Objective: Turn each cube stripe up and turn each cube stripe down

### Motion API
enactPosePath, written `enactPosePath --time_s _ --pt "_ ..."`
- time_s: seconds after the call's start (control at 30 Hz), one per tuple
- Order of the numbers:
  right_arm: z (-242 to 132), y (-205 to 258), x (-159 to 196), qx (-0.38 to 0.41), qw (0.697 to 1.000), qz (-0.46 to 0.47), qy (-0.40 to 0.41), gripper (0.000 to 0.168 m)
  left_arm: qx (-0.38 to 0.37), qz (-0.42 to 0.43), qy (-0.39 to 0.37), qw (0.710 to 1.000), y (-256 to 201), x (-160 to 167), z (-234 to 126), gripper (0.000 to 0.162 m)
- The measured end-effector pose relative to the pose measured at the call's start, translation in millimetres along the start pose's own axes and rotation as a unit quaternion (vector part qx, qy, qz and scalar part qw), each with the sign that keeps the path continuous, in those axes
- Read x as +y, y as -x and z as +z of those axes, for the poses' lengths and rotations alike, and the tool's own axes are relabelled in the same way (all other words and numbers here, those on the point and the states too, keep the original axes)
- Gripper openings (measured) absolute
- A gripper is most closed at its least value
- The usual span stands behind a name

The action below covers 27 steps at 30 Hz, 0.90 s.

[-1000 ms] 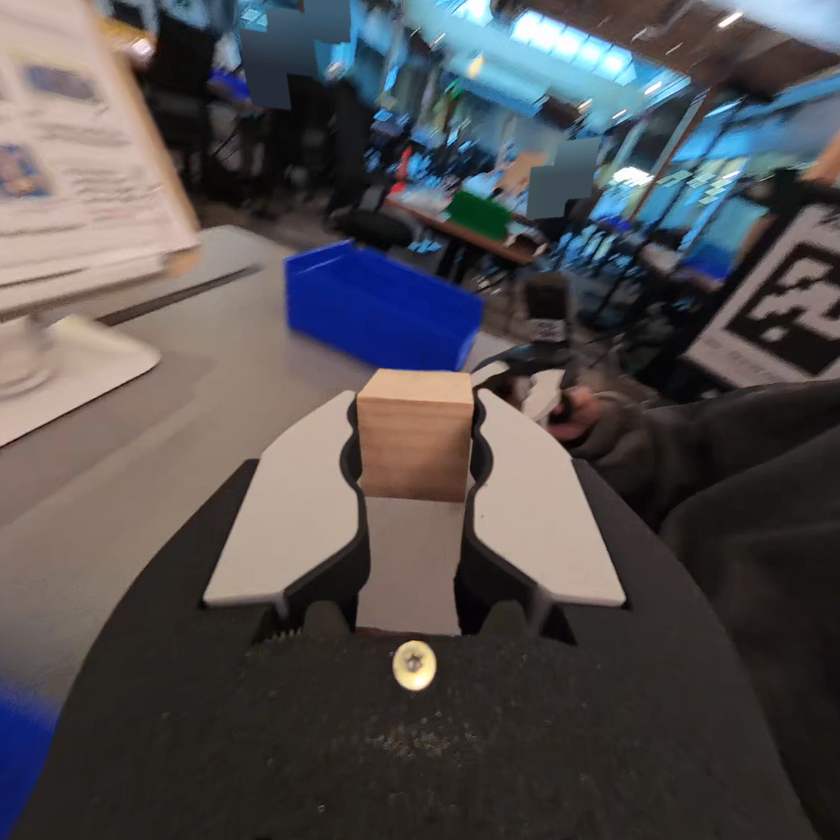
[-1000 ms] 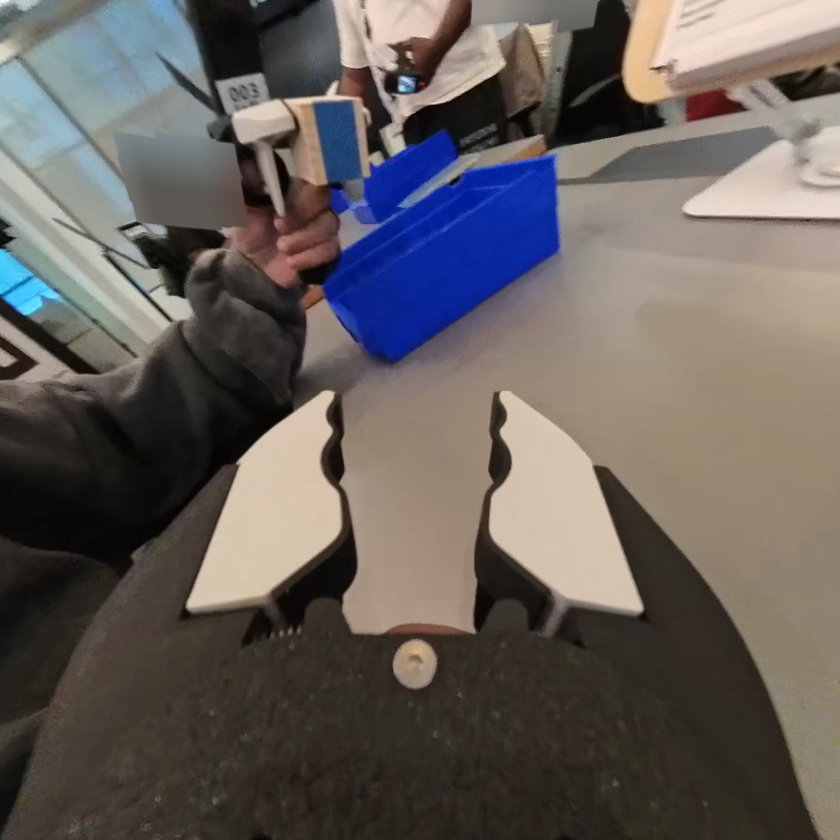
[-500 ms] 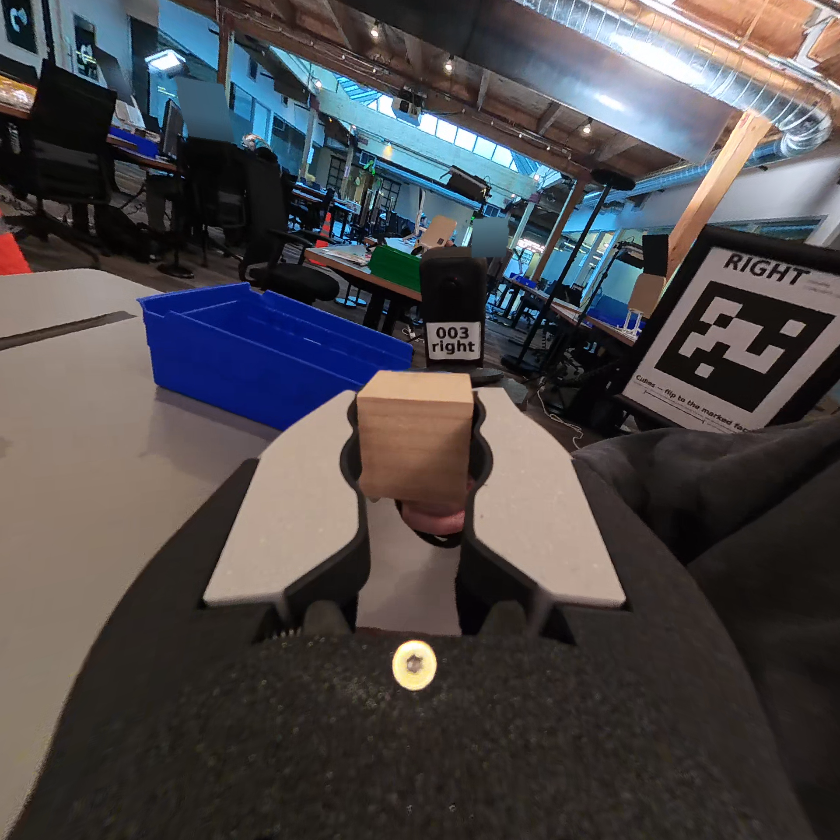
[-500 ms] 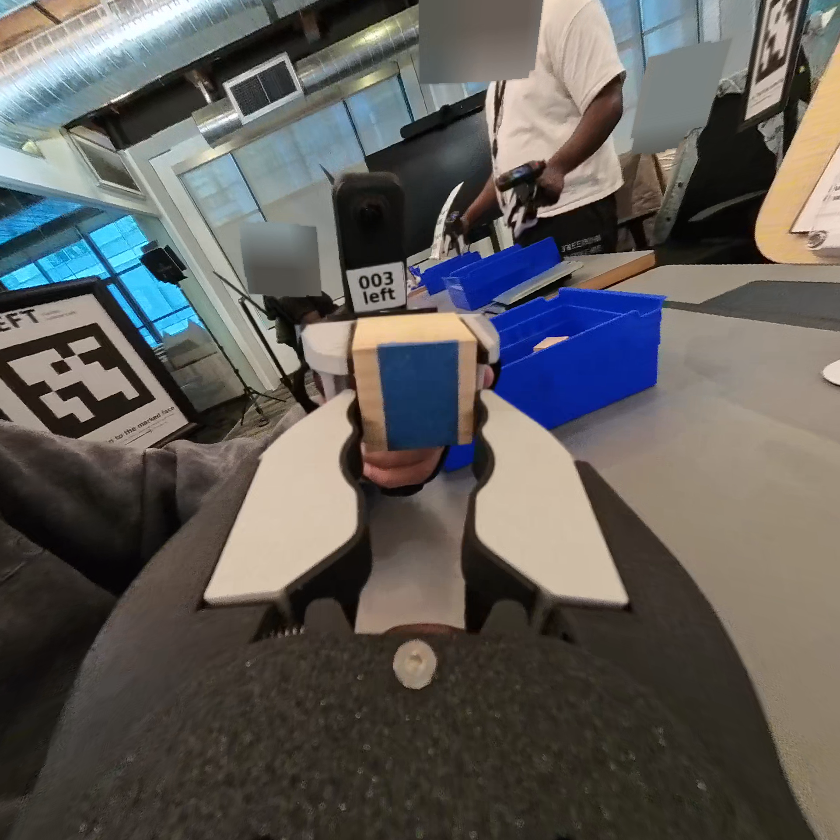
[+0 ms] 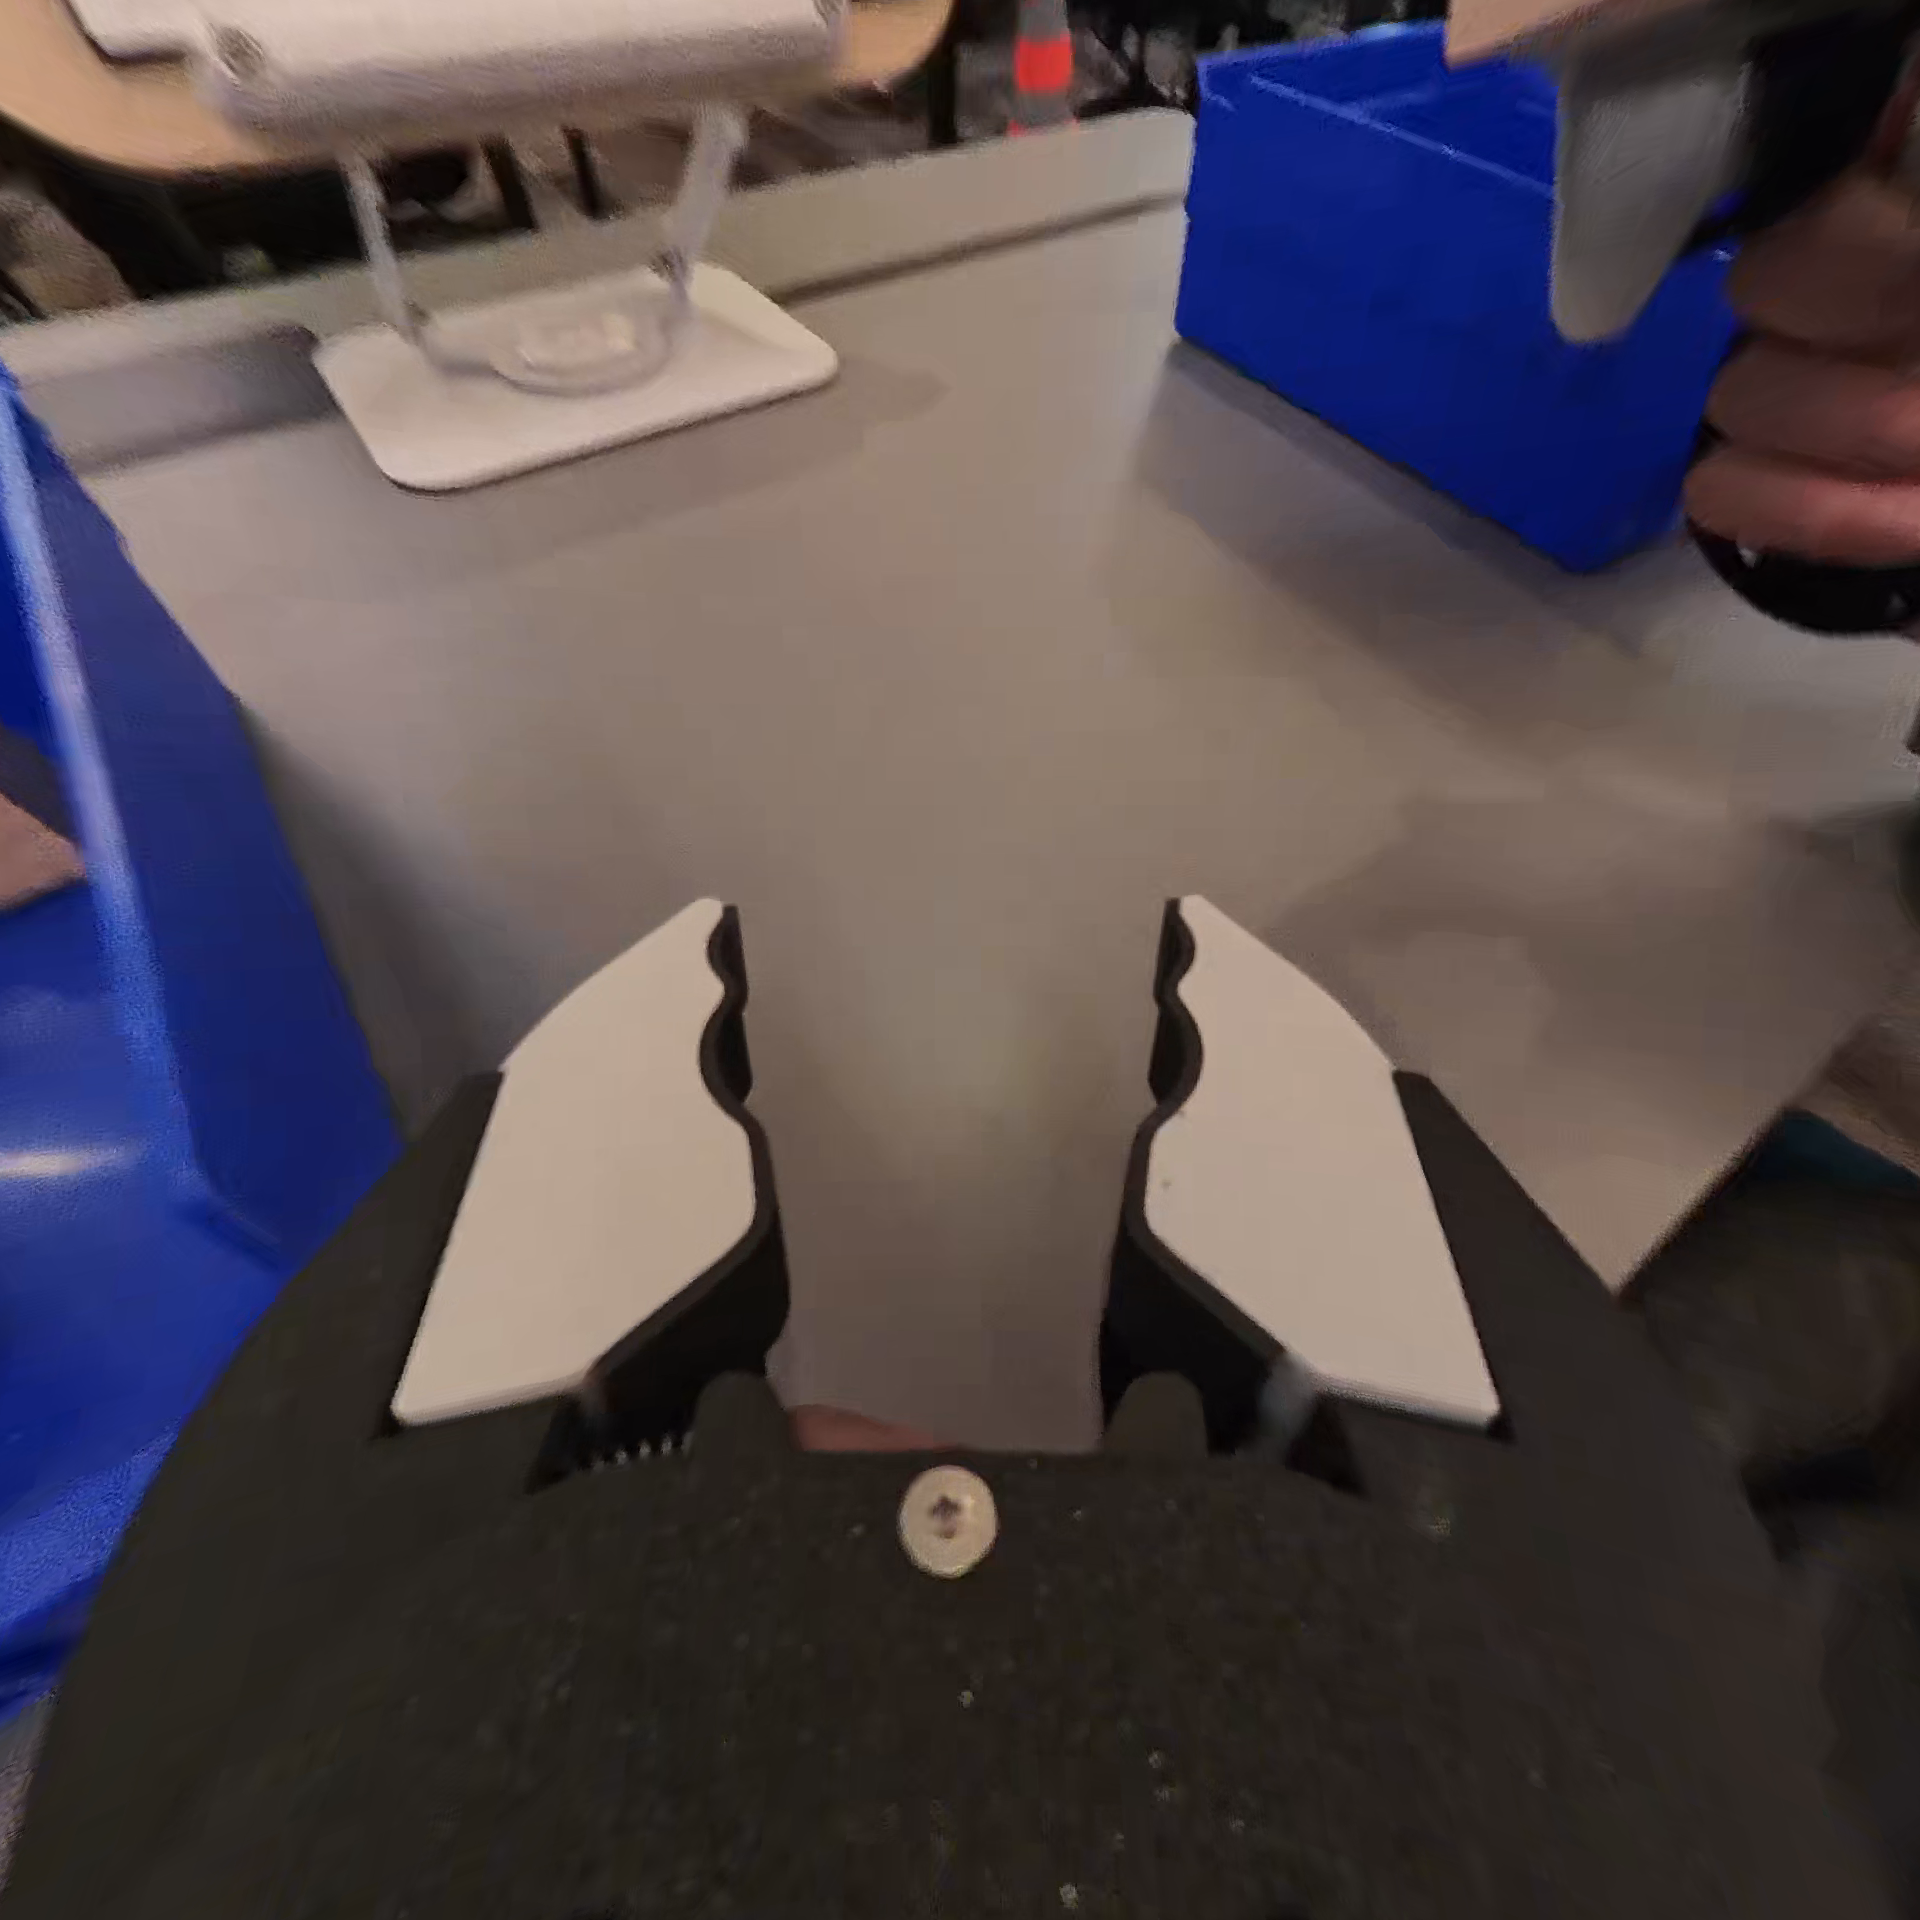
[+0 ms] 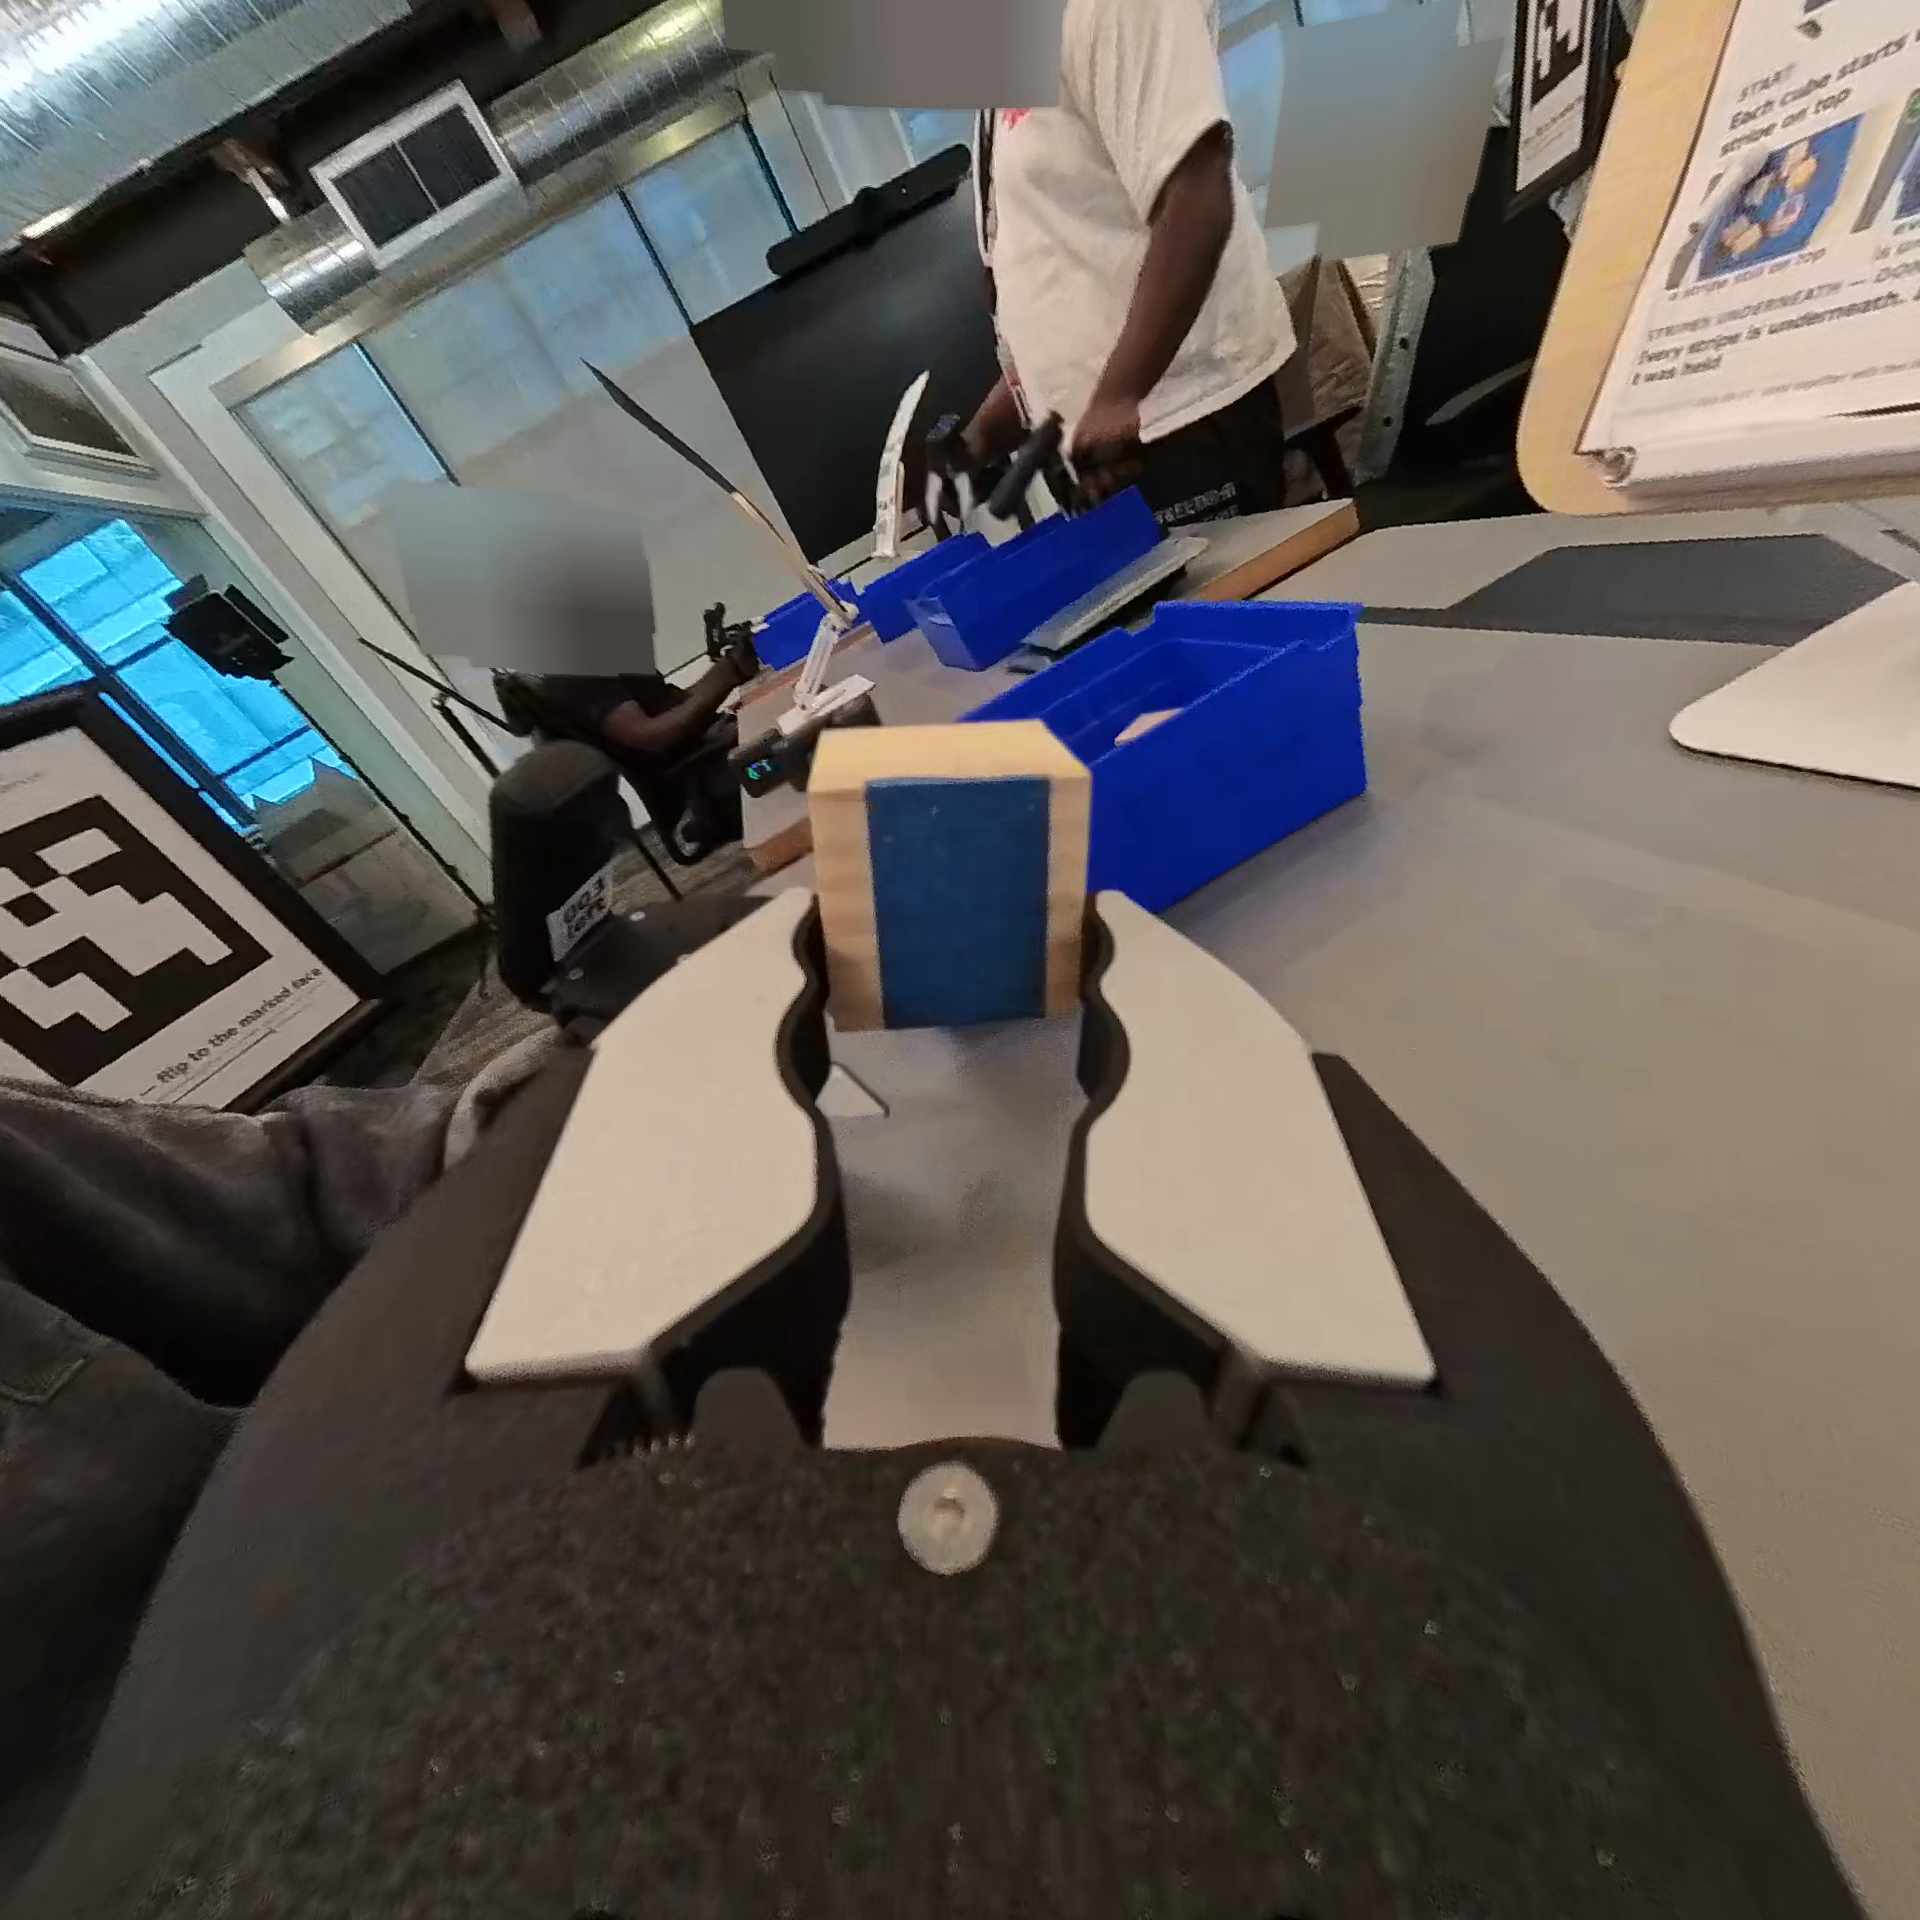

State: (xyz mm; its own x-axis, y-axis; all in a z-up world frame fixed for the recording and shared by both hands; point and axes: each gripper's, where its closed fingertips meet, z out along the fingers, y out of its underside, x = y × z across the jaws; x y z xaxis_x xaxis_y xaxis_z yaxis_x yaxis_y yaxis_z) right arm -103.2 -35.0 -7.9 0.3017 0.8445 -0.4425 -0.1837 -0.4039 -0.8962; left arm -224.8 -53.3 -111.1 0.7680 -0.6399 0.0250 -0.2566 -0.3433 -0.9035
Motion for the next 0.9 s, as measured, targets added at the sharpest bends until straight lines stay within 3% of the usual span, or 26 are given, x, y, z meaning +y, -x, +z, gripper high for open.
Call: enactPosePath --time_s 0.1,0.2,0.3,0.43,0.57,0.67,0.9 --pt "-16 -14 -16 0.077 0.997 -0.005 0.013 0.045 0.034 -0.021 0.014 0.999 -10 3 1 0.075" --pt "-70 -48 -58 0.235 0.972 -0.006 -0.001 0.045 0.044 -0.008 0.017 0.999 -13 4 3 0.074" --pt "-158 -97 -84 0.424 0.906 -0.003 0.012 0.045 0.025 0.024 0.031 0.999 -9 10 6 0.072" --pt "-255 -156 -48 0.587 0.795 0.074 0.135 0.046 0.023 0.045 0.041 0.998 -13 14 7 0.07" --pt "-296 -189 10 0.611 0.735 0.177 0.234 0.046 0.022 0.056 0.05 0.997 -15 17 8 0.07" --pt "-314 -202 36 0.623 0.699 0.197 0.289 0.046 0.019 0.055 0.064 0.996 -13 22 9 0.071" --pt "-327 -207 67 0.617 0.664 0.242 0.345 0.046 0.029 0.037 0.07 0.996 -14 25 12 0.078"
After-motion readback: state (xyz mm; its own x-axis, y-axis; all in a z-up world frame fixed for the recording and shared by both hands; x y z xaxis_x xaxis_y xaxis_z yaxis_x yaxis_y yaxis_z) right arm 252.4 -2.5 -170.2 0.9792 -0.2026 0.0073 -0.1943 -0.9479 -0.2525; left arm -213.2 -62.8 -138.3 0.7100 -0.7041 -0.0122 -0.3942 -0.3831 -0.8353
